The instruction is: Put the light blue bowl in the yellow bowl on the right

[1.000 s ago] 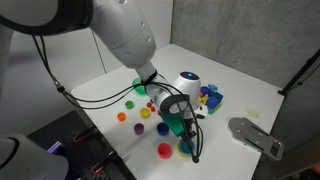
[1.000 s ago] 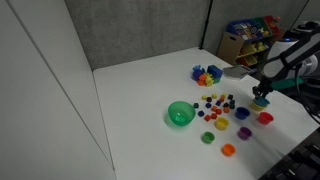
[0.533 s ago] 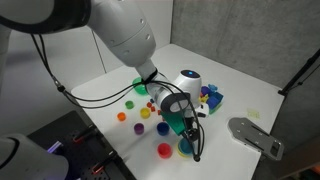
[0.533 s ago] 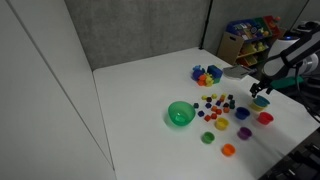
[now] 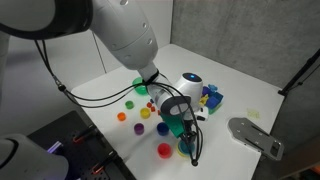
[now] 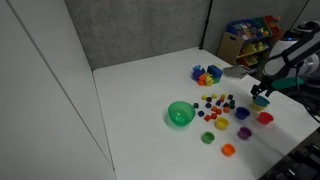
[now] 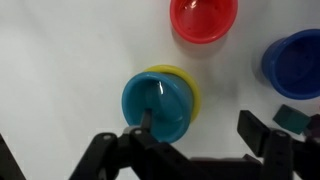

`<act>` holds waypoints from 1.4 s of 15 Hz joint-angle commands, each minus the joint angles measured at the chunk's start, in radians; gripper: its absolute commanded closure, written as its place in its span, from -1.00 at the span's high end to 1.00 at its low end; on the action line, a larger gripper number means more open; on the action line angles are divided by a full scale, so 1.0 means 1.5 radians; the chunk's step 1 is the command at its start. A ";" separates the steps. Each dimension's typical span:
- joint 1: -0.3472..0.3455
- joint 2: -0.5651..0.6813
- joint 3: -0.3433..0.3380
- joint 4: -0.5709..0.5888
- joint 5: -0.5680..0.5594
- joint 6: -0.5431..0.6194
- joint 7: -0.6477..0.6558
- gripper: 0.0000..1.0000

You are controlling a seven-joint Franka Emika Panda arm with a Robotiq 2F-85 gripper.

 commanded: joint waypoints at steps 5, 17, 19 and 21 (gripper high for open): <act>-0.028 0.007 0.020 0.007 0.015 -0.005 -0.028 -0.50; -0.025 -0.025 0.009 -0.015 0.000 -0.008 -0.035 -0.89; -0.019 -0.055 0.008 -0.033 -0.004 -0.016 -0.041 -0.42; -0.011 -0.090 0.004 -0.054 -0.010 -0.023 -0.044 -0.14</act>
